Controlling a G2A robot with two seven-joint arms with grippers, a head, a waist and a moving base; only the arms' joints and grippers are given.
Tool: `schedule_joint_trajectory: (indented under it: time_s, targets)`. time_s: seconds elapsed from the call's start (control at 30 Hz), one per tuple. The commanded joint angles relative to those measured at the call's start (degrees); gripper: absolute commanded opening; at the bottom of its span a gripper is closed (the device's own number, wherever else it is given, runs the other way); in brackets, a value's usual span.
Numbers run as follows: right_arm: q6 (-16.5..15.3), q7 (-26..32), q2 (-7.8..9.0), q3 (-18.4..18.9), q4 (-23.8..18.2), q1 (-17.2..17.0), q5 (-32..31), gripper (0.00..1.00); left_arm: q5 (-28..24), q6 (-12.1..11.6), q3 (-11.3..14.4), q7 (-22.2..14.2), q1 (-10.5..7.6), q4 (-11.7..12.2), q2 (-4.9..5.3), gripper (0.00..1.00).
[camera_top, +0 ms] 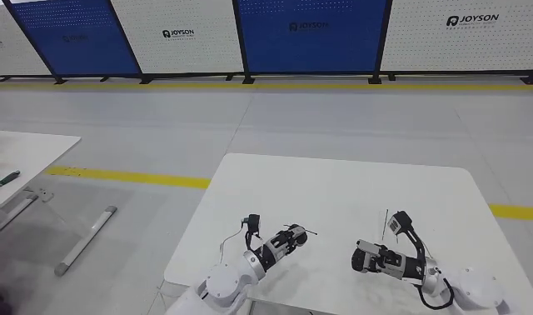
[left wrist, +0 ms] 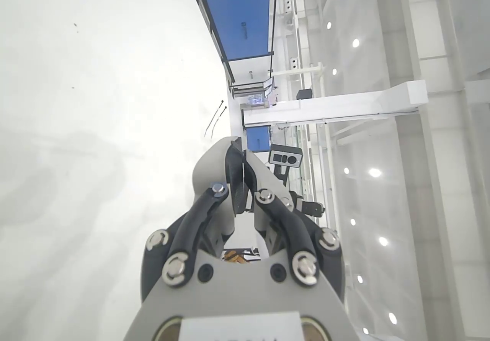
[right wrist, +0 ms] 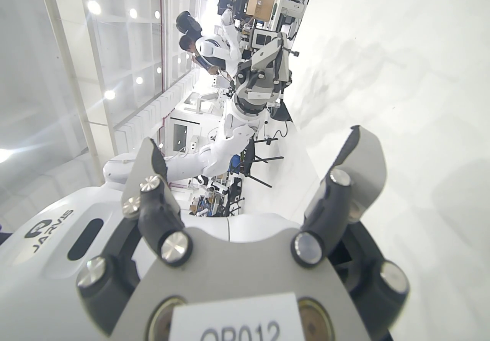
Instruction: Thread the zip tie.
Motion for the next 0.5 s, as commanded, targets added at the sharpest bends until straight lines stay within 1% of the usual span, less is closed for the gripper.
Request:
schedule_joint_trajectory:
  time_s: [0.0, 0.07, 0.1, 0.17, 0.23, 0.3, 0.33, 0.4, 0.43, 0.47]
  targets:
    - [0.00, 0.00, 0.00, 0.00, 0.00, 0.00, 0.00, 1.00, -0.65, -0.81, -0.10, 0.44, 0.03, -0.67, -0.05, 0.00]
    - [0.00, 0.00, 0.00, 0.00, 0.00, 0.00, 0.00, 1.00, -1.66, -2.71, -0.78, 0.63, 0.55, -2.27, 0.00, 0.00]
    - [0.00, 0.00, 0.00, 0.00, 0.00, 0.00, 0.00, 1.00, -2.53, -3.84, -1.37, 0.37, 1.15, -3.39, 0.09, 0.00]
    - [0.00, 0.00, 0.00, 0.00, 0.00, 0.00, 0.00, 1.00, -4.03, -5.84, -2.59, -0.25, 2.11, -5.82, 0.27, 0.00]
    - [0.00, 0.00, 0.00, 0.00, 0.00, 0.00, 0.00, 1.00, -5.59, -7.91, -3.87, -1.43, 3.57, -8.75, 0.51, 0.00]
    - [0.00, 0.00, 0.00, 0.00, 0.00, 0.00, 0.00, 1.00, -7.38, -9.63, -4.78, -3.57, 4.91, -11.55, 0.73, 0.00]
    - [0.00, 0.00, 0.00, 0.00, 0.00, 0.00, 0.00, 1.00, -8.62, -10.81, -5.35, -5.63, 5.74, -13.38, 0.90, 0.00]
    - [0.00, 0.00, 0.00, 0.00, 0.00, 0.00, 0.00, 1.00, -10.22, -10.81, -6.70, -8.53, 7.05, -15.82, 1.22, 0.00]
    - [0.00, 0.00, 0.00, 0.00, 0.00, 0.00, 0.00, 1.00, -10.18, -10.81, -7.65, -9.06, 7.93, -17.07, 1.37, 0.00]
    - [0.00, 0.00, 0.00, 0.00, 0.00, 0.00, 0.00, 1.00, -9.92, -10.81, -8.00, -9.41, 8.56, -18.02, 1.44, 0.00]
